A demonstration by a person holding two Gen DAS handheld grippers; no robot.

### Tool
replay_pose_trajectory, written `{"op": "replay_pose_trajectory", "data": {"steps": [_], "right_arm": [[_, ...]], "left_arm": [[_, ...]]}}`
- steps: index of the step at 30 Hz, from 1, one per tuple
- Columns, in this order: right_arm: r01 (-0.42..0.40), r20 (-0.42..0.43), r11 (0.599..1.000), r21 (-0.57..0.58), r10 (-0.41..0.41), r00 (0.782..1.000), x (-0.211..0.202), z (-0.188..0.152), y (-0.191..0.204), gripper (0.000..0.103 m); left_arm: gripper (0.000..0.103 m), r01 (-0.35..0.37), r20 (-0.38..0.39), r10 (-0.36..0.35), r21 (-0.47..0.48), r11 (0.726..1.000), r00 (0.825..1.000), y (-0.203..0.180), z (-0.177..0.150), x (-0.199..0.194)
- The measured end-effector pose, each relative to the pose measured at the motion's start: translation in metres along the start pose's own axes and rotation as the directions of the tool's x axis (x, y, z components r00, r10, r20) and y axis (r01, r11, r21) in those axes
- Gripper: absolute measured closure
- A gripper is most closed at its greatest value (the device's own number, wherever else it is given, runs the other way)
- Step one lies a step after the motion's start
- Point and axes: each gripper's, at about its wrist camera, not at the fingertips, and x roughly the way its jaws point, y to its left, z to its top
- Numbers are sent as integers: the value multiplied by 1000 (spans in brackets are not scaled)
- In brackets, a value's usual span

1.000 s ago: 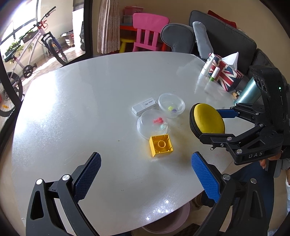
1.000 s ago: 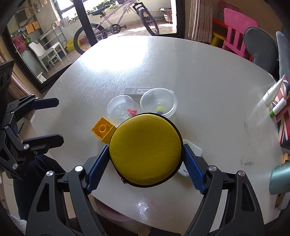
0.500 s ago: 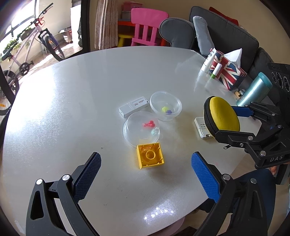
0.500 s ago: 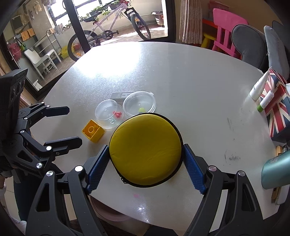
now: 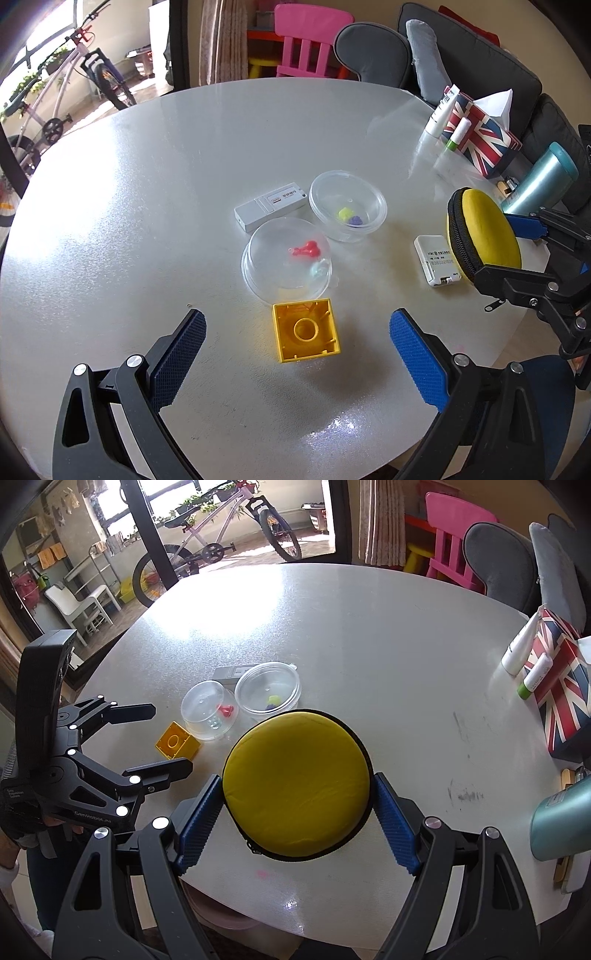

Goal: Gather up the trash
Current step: 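Grasp the yellow toy block with the left tool while the right tool holds the case, then carry the yellow case and yellow block over the pink bin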

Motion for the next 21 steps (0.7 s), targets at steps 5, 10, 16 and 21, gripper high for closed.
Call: {"op": "replay_pose_trajectory", "data": {"steps": [5, 10, 16, 21], "right_arm": [[-3, 1, 1000, 3, 3, 1000, 0, -1, -2, 24], [-4, 4, 1000, 5, 4, 1000, 0, -1, -3, 24], [-7, 5, 1000, 1, 7, 1000, 1, -2, -1, 24], [-10, 8, 1000, -5, 10, 1000, 1, -1, 3, 24]], "left_arm": [[9, -6, 0, 6, 2, 1000, 1000, -2, -1, 5], [38, -9, -10, 9, 6, 1000, 1000, -1, -3, 8], [70, -6, -14, 6, 20, 1000, 1000, -2, -5, 4], [70, 0, -7, 0, 22, 1000, 1000, 0, -5, -2]]}}
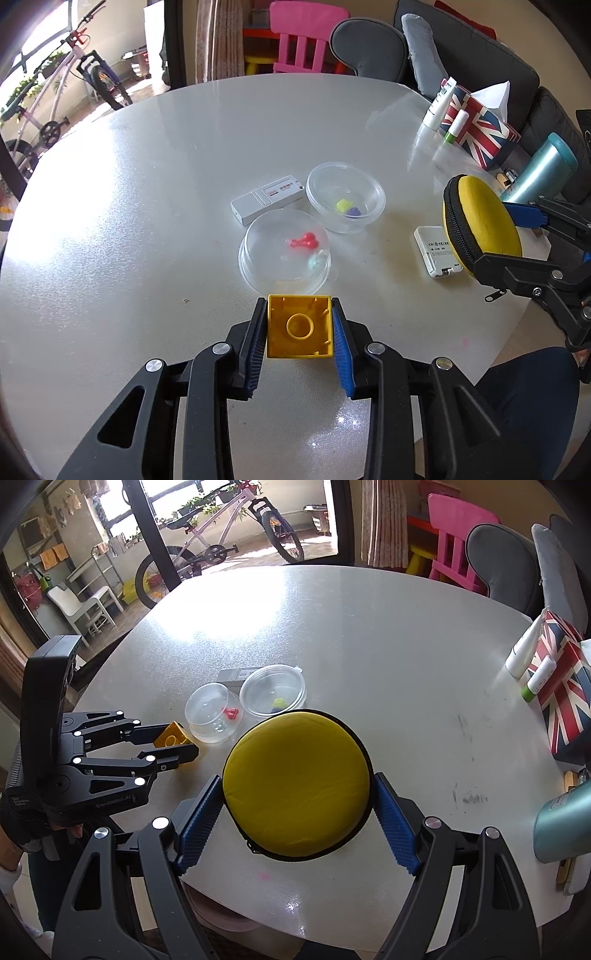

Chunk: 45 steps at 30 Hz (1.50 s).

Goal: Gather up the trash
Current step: 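Carry the yellow case and yellow block over the pink bin, then open the right tool over the bin while the left tool releases the block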

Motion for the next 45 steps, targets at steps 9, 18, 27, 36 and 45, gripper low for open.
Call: {"op": "replay_pose_trajectory", "data": {"steps": [9, 18, 27, 36, 45], "right_arm": [[1, 14, 1000, -27, 0, 1000, -10, -4, 17, 24], [-16, 43, 998, -56, 18, 999, -34, -20, 38, 24], [-57, 64, 993, -105, 64, 996, -64, -44, 70, 24], [-91, 54, 981, -172, 101, 993, -88, -69, 99, 24], [-139, -4, 968, -208, 141, 990, -89, -95, 119, 24]], "left_arm": [[70, 6, 38, -7, 14, 1000, 999, -1, -8, -33], [70, 15, 79, -18, 29, 999, 997, -4, -26, -77], [70, 35, 107, -38, 36, 999, 994, -12, -54, -114], [70, 49, 129, -57, 60, 997, 990, -19, -79, -147], [70, 67, 134, -74, 50, 996, 988, -20, -101, -162]]}}
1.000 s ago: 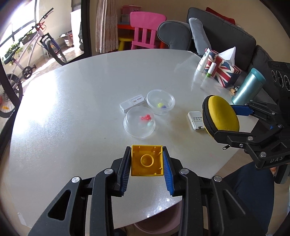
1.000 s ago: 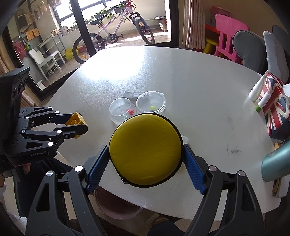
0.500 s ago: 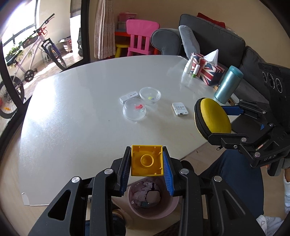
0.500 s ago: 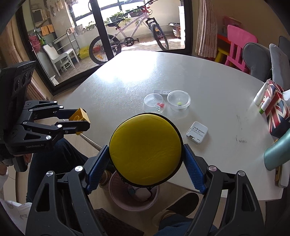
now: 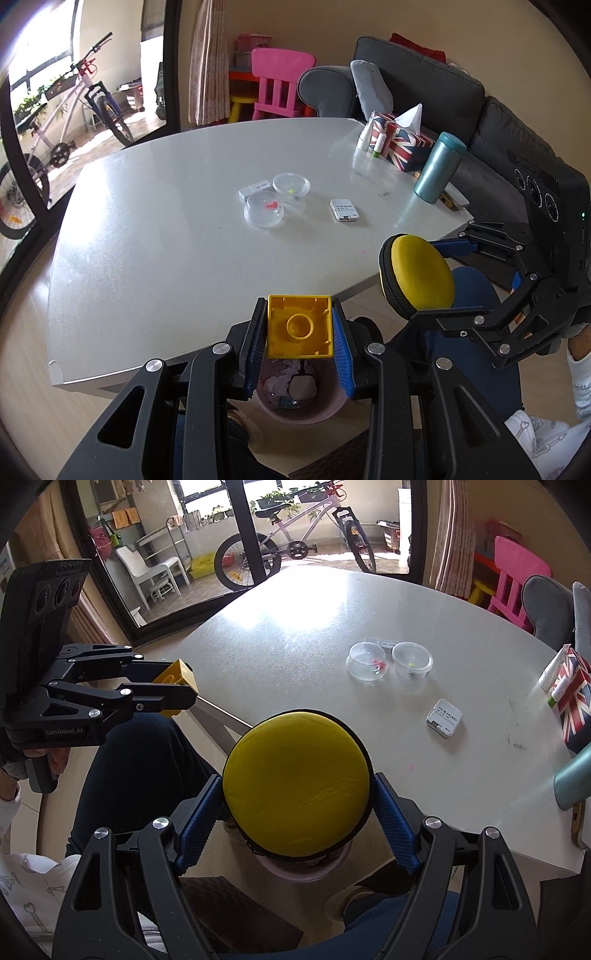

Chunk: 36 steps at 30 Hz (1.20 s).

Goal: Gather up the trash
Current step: 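Open the right tool over the bin while the left tool releases the block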

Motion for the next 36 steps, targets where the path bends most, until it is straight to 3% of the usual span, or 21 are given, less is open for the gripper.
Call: {"op": "replay_pose_trajectory", "data": {"steps": [9, 11, 14, 36], "right_arm": [[-23, -44, 1000, -4, 23, 999, 16, -7, 8, 21], [-18, -43, 1000, 2, 18, 999, 17, -6, 5, 13], [-13, -41, 1000, 12, 13, 999, 17, -5, 2, 11], [60, -9, 994, 91, -59, 998, -4, -11, -29, 10]], "left_arm": [[70, 7, -12, -7, -20, 1000, 1000, 6, -10, 0], [70, 6, -14, -7, -21, 1000, 1000, 6, -11, 1], [70, 12, -19, -12, -20, 1000, 1000, 6, -12, 3], [70, 61, -88, -60, 8, 998, 994, -9, -20, 31]]}}
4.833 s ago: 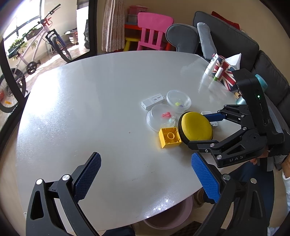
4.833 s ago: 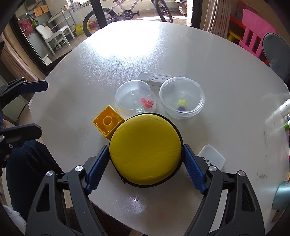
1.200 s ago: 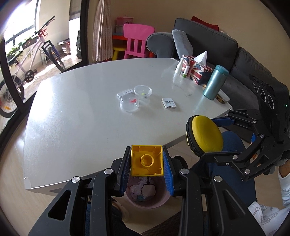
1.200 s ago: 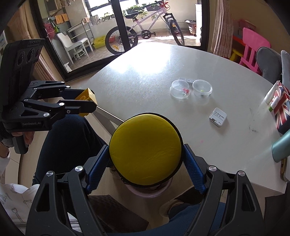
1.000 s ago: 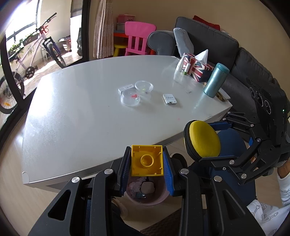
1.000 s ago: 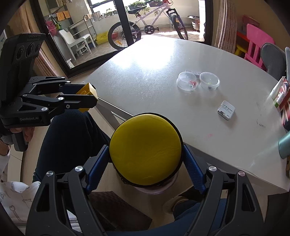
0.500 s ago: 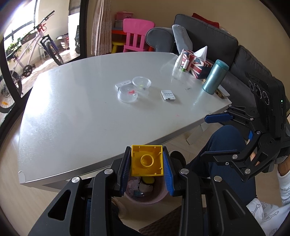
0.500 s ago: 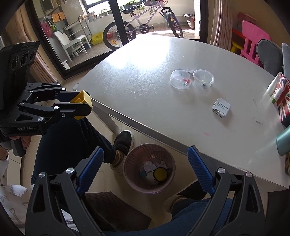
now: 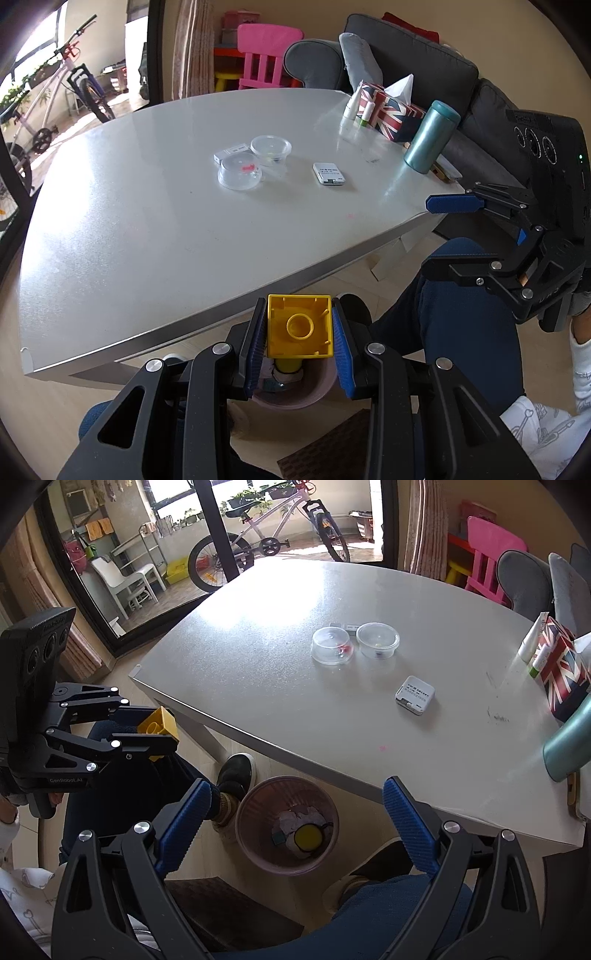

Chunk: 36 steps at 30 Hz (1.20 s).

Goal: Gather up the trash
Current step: 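Open the right tool over the bin while the left tool releases the block, then move both open tools back up over the table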

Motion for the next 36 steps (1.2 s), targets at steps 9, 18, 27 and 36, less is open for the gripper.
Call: {"op": "replay_pose_trajectory", "data": {"steps": [9, 18, 27, 36], "right_arm": [[7, 15, 1000, 28, -8, 1000, -6, 2, -9, 10], [17, 24, 999, 38, -18, 1000, -8, 3, -14, 10], [33, 31, 998, 58, -34, 999, -11, 1, -22, 10], [37, 30, 997, 70, -40, 999, -10, -1, -27, 10]], "left_arm": [[70, 15, -25, -15, 17, 1000, 1000, -7, -2, 8], [7, 40, 8, -40, 26, 999, 999, -12, 0, 6], [7, 22, -12, -21, 27, 999, 1000, -12, 3, 9], [7, 9, -5, -9, 22, 1000, 1000, -9, 7, 7]]}}
